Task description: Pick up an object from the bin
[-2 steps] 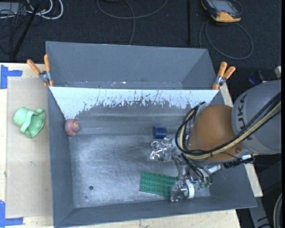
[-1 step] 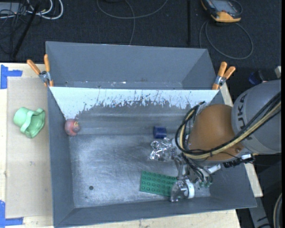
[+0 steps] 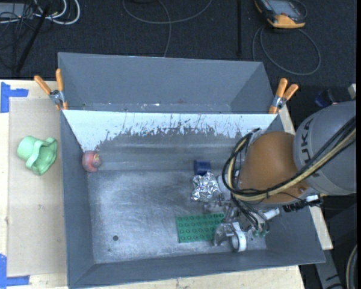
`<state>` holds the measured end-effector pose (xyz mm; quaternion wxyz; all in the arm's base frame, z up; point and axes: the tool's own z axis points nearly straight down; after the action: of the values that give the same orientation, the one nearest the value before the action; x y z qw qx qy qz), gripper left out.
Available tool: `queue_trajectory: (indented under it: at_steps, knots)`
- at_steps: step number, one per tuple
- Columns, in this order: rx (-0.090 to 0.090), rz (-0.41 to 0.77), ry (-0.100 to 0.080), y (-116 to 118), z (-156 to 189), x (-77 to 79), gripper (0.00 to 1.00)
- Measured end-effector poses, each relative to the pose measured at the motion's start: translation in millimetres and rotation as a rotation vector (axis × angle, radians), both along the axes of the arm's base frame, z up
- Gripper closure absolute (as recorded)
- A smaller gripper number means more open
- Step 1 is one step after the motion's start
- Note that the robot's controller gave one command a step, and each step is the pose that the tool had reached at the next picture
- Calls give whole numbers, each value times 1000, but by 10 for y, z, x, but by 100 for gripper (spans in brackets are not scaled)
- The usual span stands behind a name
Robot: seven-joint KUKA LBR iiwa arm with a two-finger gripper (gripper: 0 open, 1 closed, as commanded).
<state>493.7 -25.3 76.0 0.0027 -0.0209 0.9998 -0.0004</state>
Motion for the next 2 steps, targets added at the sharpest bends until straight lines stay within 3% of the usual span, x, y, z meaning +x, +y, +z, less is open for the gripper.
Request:
queue_trajectory:
  at_steps: [2]
  knots:
    - [1,0,5,5,364,6,100]
